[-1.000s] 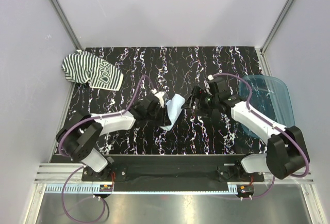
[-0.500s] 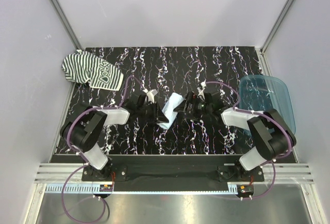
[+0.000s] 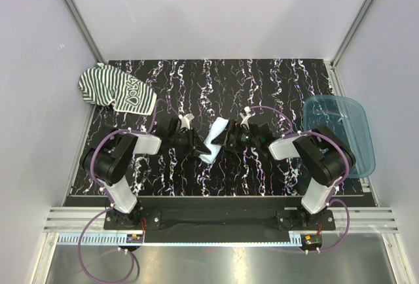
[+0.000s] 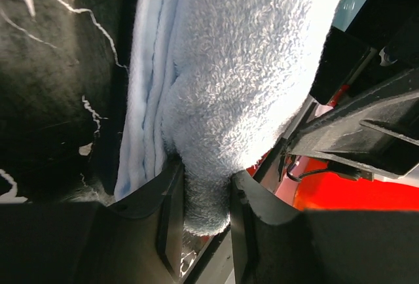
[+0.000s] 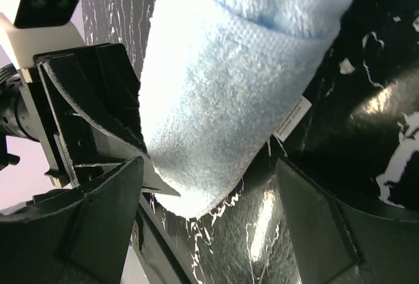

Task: Roll the towels
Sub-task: Roll the towel, then place the rolled towel into the container

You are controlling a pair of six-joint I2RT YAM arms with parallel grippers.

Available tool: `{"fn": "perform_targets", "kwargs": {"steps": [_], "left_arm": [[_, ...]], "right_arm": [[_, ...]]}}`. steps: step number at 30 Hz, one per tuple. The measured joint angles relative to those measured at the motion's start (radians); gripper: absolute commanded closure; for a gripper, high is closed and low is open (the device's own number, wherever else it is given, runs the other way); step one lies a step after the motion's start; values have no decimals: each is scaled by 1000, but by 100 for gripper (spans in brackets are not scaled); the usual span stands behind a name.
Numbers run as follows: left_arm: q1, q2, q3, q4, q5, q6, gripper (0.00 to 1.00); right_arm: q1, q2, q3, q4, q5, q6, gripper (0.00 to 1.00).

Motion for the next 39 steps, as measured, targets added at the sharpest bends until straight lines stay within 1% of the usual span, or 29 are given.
{"fn": "perform_targets", "kwargs": {"steps": [10,15,22,26,29,30,31,32,33,34,36,37,39], "left_arm": [[49,41,5,8,77,-30,80],[87,63,4,12,124,-53,79],[119,91,2,31,174,-83,79],[131,101,-6,50,192,-100,79],[135,106,-9,63,201,-107,79],[135,108,-9,65,202,-109,79],[137,111,-9,68,204,-114,78],[138,111,-9,69,204,-118,78],[138,112,-9,69,204,-121,78],[140,112,-9,70,204,-122,76],[142,111,-10,70,204,-123,74],[142,111,-12,71,204,-124,71],[145,108,-16,76,204,-126,65]], "right_arm": [[10,44,0,107,32,-15,13],[23,84,0,185,42,-15,20],[61,163,10,332,57,-12,20],[66,178,10,366,70,-11,21],[69,189,10,379,82,-12,34],[69,197,13,385,84,-11,40],[69,205,17,388,84,-11,53],[69,216,23,396,83,-9,60],[69,224,27,404,82,-5,65],[70,230,32,411,82,1,75],[73,239,37,421,84,2,87],[74,243,39,423,84,5,94],[77,243,40,425,87,4,100]]}}
